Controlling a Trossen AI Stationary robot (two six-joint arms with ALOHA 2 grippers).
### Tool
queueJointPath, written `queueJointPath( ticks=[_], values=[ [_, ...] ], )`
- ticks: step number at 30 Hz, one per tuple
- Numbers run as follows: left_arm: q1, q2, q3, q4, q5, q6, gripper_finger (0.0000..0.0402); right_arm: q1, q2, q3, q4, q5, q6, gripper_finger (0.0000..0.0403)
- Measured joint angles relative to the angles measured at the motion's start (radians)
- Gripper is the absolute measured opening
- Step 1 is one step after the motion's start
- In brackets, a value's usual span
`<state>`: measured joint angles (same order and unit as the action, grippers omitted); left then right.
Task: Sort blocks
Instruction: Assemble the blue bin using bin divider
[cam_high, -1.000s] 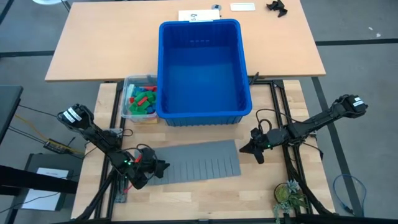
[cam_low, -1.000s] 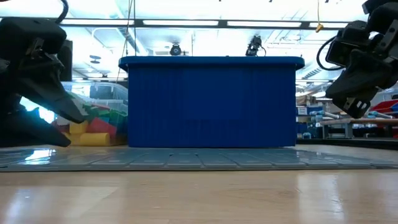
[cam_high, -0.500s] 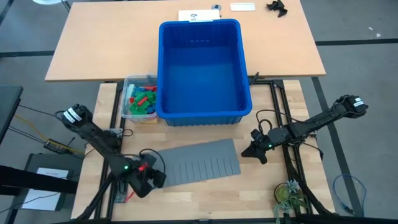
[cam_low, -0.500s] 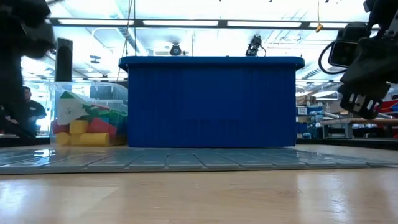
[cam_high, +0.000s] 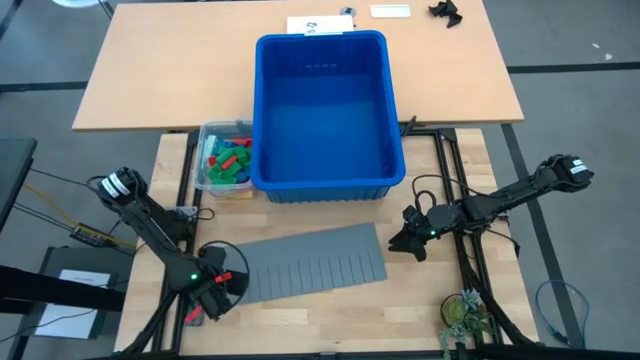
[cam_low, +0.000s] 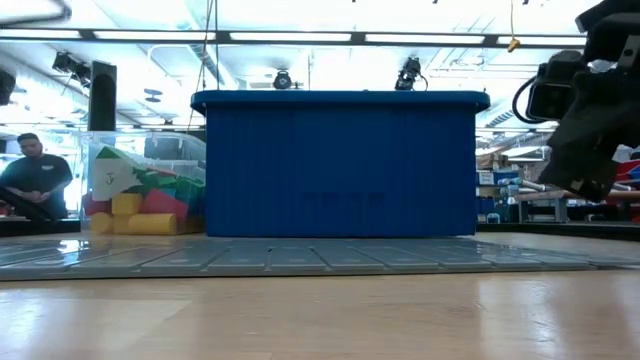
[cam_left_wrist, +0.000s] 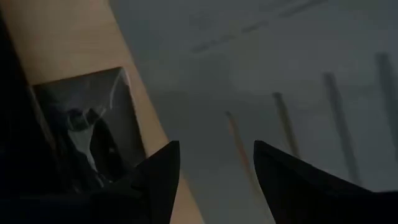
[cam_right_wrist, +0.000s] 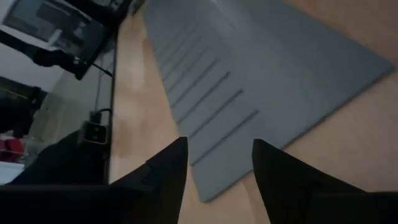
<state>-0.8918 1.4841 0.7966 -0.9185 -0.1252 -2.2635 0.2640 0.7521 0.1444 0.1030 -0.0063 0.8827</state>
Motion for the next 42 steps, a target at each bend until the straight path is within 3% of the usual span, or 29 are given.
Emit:
queueJointPath(
  ticks=[8,15,18,22,28,34,42],
  values=[
    [0.022,-0.01,-0.135,0.171,-0.019,0.01,0.0208,-0.04,0.0,0.0,-0.051,-0.029,-0.039,0.0177],
    [0.049,0.0,-0.115,0.314,-0.319,0.079,0.0207,-0.058,0.0,0.0,-0.056,-0.074,-0.061,0.0175],
    [0.076,0.0,-0.127,0.427,-0.367,0.158,0.0207,-0.072,0.0,0.019,-0.103,-0.112,-0.073,0.0168],
    [0.088,-0.009,-0.118,0.436,-0.372,0.205,0.0207,-0.087,0.0,0.112,-0.304,-0.154,-0.098,0.0157],
    [0.075,-0.057,-0.049,0.282,-0.355,0.162,0.0207,-0.091,0.0,0.245,-0.706,-0.105,-0.054,0.0148],
    [0.037,-0.059,-0.083,0.306,-0.316,0.147,0.0207,-0.092,0.0,0.202,-0.751,-0.103,0.034,0.0164],
    [-0.013,-0.059,-0.2,0.395,-0.362,0.035,0.0207,-0.092,-0.003,0.148,-0.759,-0.084,0.055,0.0233]
  ],
)
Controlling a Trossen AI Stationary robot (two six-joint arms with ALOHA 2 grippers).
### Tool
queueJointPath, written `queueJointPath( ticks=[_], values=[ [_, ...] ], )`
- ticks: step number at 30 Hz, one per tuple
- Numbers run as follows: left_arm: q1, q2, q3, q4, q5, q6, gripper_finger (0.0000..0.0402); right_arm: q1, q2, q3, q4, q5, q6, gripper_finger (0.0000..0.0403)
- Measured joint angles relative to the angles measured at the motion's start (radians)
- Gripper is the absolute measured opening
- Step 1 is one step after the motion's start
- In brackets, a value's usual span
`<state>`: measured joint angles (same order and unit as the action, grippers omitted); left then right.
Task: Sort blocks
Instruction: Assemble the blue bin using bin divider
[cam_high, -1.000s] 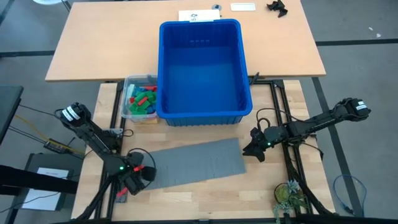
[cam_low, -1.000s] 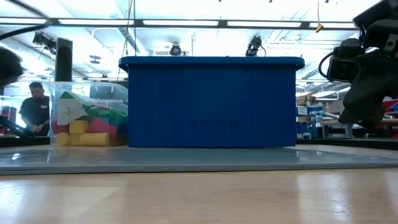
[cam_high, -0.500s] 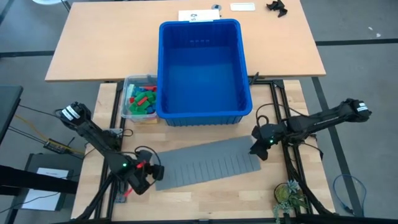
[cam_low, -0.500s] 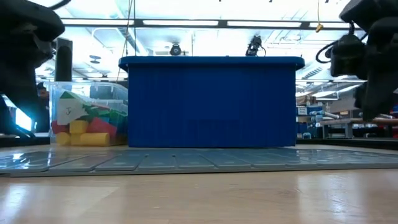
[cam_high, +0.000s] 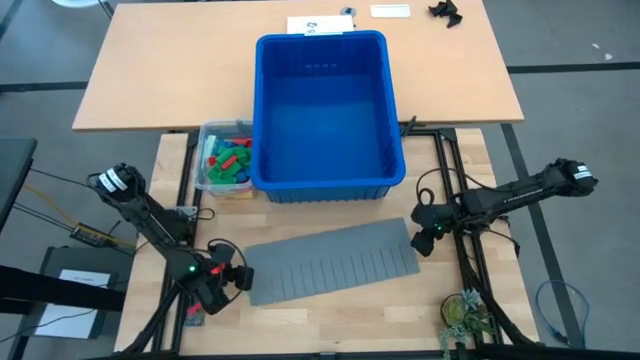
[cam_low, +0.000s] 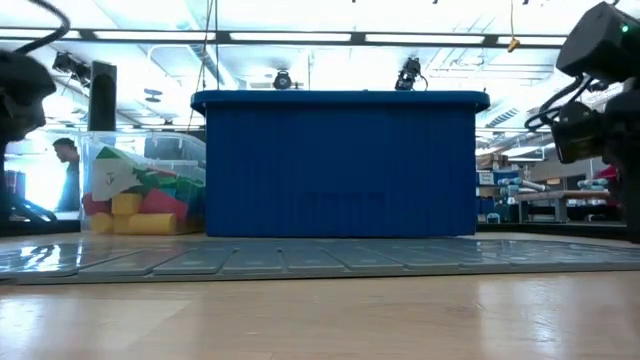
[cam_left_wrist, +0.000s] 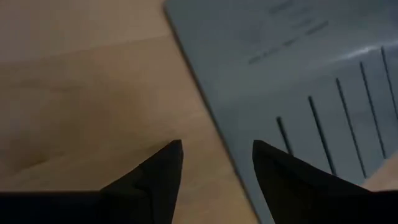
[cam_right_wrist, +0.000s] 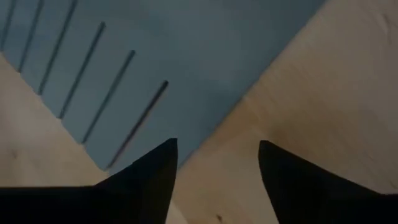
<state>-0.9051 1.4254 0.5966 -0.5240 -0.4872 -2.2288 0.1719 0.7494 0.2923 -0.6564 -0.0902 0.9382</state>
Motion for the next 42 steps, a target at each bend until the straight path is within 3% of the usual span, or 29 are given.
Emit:
queueJointPath(
  ticks=[6,17,30,42],
  values=[
    [0.007,-0.003,-0.06,0.113,-0.046,0.032,0.0207,0.0,-0.004,-0.049,0.034,0.012,-0.003,0.0248],
    [0.009,0.002,-0.096,0.26,-0.115,0.076,0.0207,0.0,-0.02,-0.096,0.123,0.018,0.063,0.0219],
    [0.016,0.022,-0.097,0.285,-0.172,0.071,0.0207,-0.078,-0.018,-0.1,0.126,-0.034,-0.128,0.0199],
    [0.032,0.027,-0.094,0.287,-0.172,0.109,0.0207,-0.165,-0.019,-0.125,0.159,-0.099,-0.127,0.0189]
  ],
)
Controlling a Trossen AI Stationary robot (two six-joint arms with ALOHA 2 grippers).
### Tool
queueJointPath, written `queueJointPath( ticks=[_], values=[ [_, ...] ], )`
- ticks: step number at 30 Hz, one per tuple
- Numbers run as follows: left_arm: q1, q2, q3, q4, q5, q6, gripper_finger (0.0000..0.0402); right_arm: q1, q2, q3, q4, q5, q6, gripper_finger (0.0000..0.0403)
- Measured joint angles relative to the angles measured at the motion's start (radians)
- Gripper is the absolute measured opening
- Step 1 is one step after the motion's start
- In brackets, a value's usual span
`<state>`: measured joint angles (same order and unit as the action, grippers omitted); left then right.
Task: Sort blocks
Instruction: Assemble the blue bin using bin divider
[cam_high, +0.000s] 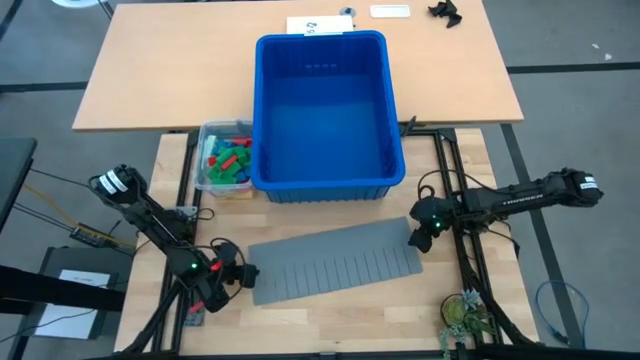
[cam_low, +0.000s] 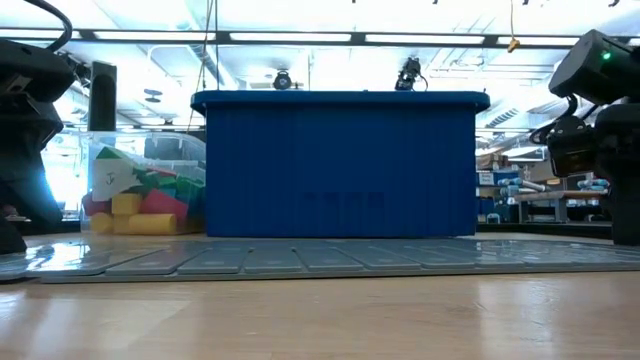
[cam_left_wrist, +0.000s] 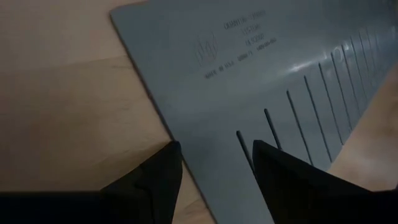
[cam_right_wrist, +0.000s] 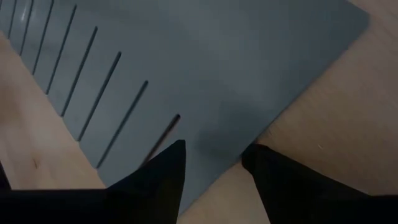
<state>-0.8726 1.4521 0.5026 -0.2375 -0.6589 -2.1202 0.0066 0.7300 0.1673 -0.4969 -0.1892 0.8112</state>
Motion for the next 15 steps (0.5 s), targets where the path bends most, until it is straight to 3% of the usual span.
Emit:
queueJointPath(
  ticks=[8,15],
  values=[
    [-0.03,0.003,-0.003,-0.006,-0.07,0.043,0.0208,-0.024,-0.001,-0.002,0.001,-0.006,-0.006,0.0185],
    [-0.055,0.004,-0.003,-0.001,-0.077,-0.038,0.0208,-0.043,-0.001,-0.006,0.018,-0.029,-0.031,0.0181]
  ],
)
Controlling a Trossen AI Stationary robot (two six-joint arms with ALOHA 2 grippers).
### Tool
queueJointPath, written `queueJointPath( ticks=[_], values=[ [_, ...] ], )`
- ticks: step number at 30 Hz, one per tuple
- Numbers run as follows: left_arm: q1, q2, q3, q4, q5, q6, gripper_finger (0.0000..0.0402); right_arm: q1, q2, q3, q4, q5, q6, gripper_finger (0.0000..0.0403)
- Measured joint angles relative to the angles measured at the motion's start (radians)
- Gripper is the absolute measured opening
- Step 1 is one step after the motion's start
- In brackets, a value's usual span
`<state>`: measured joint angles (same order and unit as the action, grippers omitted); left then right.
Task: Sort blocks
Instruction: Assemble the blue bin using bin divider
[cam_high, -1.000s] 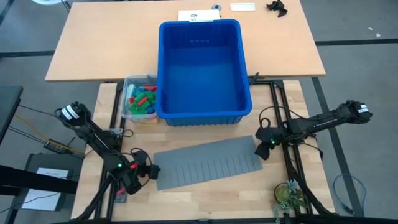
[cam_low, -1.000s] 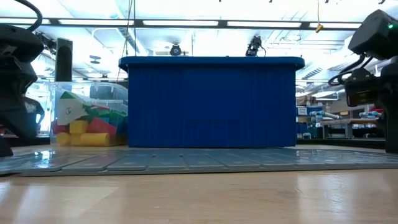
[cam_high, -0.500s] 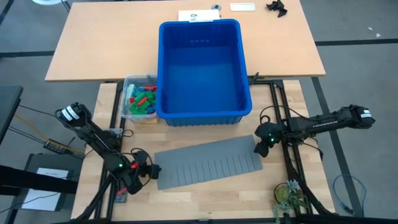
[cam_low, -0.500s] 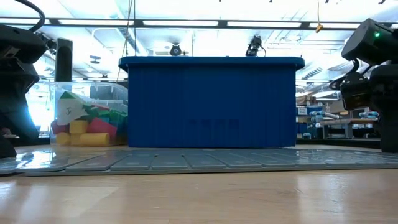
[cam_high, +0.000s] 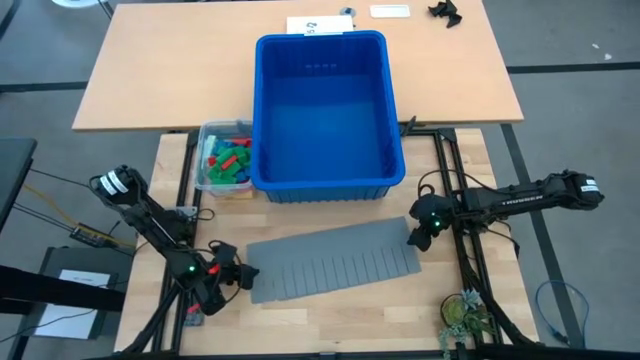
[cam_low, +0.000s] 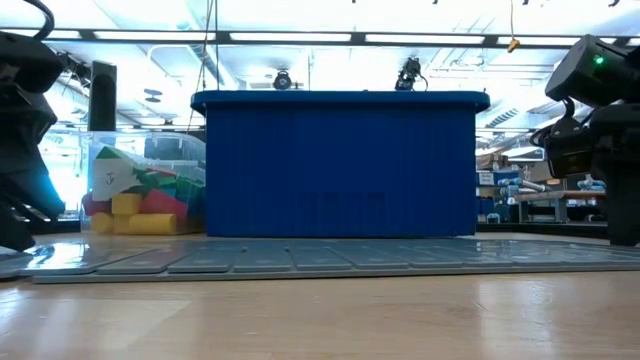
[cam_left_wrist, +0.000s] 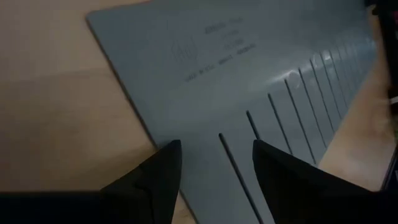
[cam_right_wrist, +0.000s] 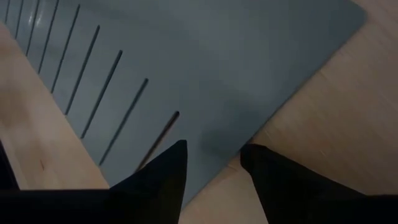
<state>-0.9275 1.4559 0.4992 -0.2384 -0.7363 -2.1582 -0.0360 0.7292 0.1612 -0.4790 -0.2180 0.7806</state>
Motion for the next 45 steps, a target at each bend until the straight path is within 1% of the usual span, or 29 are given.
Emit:
queueJointPath(
  ticks=[4,8,13,18,25,33,35,37,42,44,45],
  values=[
    [0.023,0.001,0.002,-0.002,0.025,-0.001,0.0208,0.0,0.0,0.0,0.001,0.003,-0.001,0.0181],
    [0.051,0.02,0.004,0.011,0.02,-0.003,0.0207,0.014,0.0,0.0,0.003,0.012,0.026,0.0178],
    [0.075,0.032,0.005,0.048,0.014,0.02,0.0207,0.037,0.0,0.0,0.011,0.025,0.019,0.0178],
    [0.078,0.035,0.001,0.081,-0.033,0.066,0.0207,0.038,0.002,-0.007,0.061,0.02,0.02,0.0178],
    [0.075,0.035,0.0,0.194,-0.12,0.144,0.0207,0.038,0.003,-0.01,0.118,0.021,0.0,0.0178],
    [0.049,0.03,0.011,0.201,-0.114,0.134,0.0207,0.039,0.002,-0.009,0.118,0.023,-0.001,0.0178],
    [0.049,0.027,0.042,0.146,-0.063,0.132,0.0207,0.039,0.002,-0.008,0.117,0.022,-0.006,0.0178],
    [0.049,0.021,0.096,0.02,0.011,0.127,0.0207,0.039,0.002,-0.008,0.116,0.022,-0.011,0.0177],
    [0.05,0.008,0.294,-0.491,0.18,0.028,0.0207,0.039,0.001,-0.007,0.115,0.02,-0.015,0.0176],
    [0.05,0.007,0.345,-0.636,0.25,0.003,0.0207,0.039,0.001,-0.007,0.115,0.019,-0.009,0.0177],
    [0.05,0.007,0.352,-0.67,0.278,0.001,0.0207,0.039,0.001,-0.007,0.115,0.019,-0.008,0.0178]
  ],
)
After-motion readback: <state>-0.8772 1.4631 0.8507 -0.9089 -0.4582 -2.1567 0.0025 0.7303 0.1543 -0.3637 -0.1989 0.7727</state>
